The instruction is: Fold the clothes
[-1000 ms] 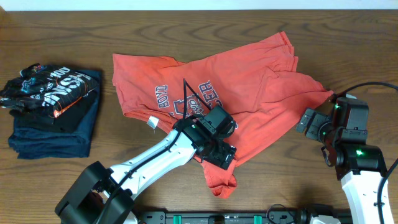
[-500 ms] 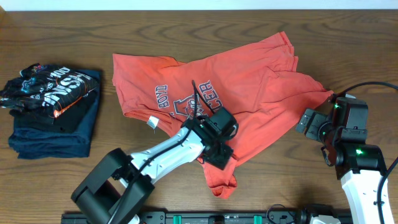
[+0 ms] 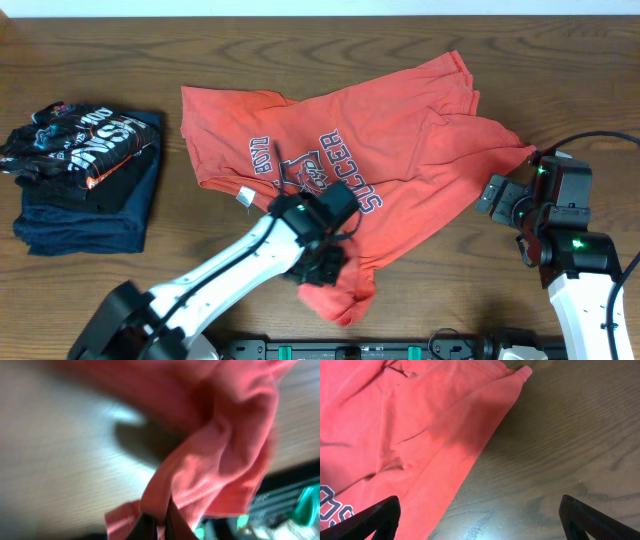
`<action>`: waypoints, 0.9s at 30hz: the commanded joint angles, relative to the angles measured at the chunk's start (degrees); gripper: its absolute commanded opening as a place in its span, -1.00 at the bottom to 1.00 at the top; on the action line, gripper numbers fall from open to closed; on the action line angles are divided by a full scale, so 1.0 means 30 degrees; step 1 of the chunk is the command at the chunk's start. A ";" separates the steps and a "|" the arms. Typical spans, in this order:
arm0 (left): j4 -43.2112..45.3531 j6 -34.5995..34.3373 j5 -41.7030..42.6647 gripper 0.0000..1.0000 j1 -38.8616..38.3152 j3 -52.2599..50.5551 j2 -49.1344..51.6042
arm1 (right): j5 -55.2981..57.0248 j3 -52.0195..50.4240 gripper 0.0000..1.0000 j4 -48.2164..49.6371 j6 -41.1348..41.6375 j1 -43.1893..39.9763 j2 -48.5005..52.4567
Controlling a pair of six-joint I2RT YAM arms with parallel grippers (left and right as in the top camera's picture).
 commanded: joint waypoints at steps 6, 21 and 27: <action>-0.4488 -1.1242 -0.0597 -0.88 0.0182 0.0095 -0.0933 | 0.0211 0.0138 0.99 0.0036 -0.0073 -0.0087 0.0022; -0.4918 -0.9755 -0.1049 0.96 0.0175 0.0095 -0.0940 | 0.0277 0.0138 0.98 0.0044 -0.0080 -0.0095 0.0022; -0.0750 -0.5916 -0.4204 0.96 0.0168 0.0073 -0.0918 | 0.0270 0.0138 0.99 0.0036 -0.0073 -0.0087 0.0022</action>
